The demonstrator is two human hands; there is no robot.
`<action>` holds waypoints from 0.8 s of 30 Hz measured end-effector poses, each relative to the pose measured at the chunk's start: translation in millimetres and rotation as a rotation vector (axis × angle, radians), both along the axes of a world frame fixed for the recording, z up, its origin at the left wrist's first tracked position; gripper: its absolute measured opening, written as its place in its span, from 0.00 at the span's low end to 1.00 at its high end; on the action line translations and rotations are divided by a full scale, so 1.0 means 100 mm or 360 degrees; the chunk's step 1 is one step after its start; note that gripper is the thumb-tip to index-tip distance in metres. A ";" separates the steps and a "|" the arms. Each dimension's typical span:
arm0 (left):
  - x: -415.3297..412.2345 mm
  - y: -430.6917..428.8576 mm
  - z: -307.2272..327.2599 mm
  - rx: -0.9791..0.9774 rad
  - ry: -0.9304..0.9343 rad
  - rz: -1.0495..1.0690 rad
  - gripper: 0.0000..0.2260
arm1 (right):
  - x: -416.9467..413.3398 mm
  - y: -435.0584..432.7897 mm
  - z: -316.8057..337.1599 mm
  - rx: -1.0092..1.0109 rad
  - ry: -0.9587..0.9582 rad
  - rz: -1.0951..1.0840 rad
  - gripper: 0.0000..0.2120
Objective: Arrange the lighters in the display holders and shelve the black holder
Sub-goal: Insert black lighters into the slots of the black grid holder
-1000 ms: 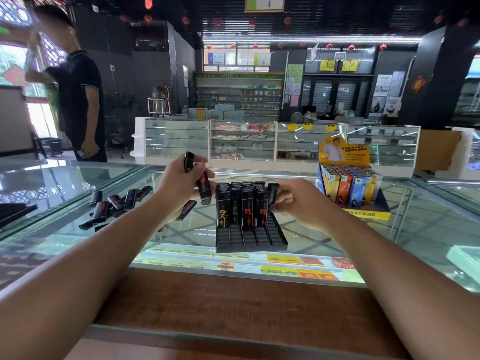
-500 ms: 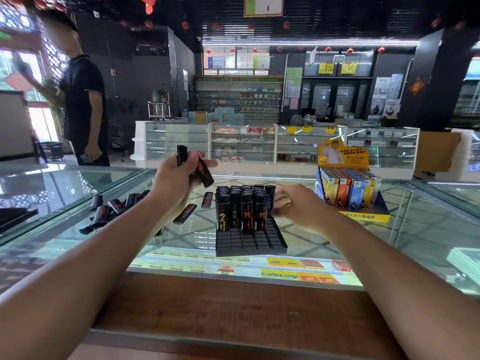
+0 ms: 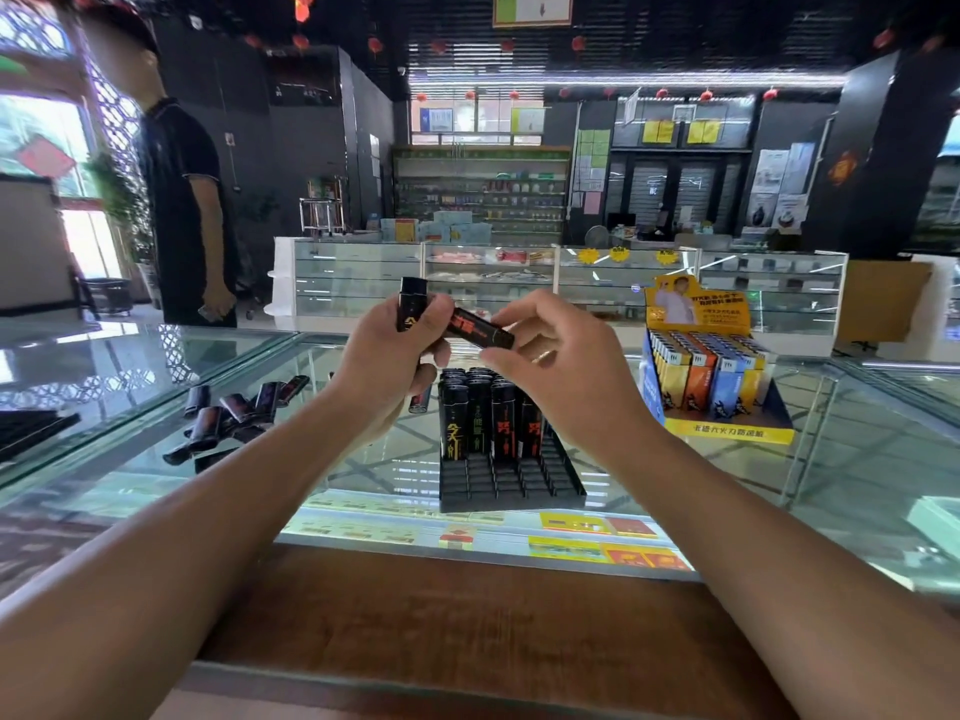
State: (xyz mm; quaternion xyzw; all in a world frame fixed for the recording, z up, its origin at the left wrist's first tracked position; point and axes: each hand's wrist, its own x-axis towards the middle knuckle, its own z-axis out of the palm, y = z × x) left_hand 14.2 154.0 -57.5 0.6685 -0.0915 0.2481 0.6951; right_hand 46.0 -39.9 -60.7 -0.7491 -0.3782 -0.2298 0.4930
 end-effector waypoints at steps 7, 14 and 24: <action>0.04 0.00 -0.05 0.0195 -0.0003 0.0078 0.12 | 0.07 -0.09 0.06 0.0341 -0.0164 0.0013 0.12; 0.11 0.17 -0.03 -0.0111 0.0116 0.0198 0.06 | 0.18 -0.34 0.10 -0.0418 -0.0188 0.0075 0.10; 0.12 0.16 -0.09 0.0043 0.0119 0.0304 0.09 | 0.12 -0.46 0.26 -0.0870 -0.0096 0.0061 0.08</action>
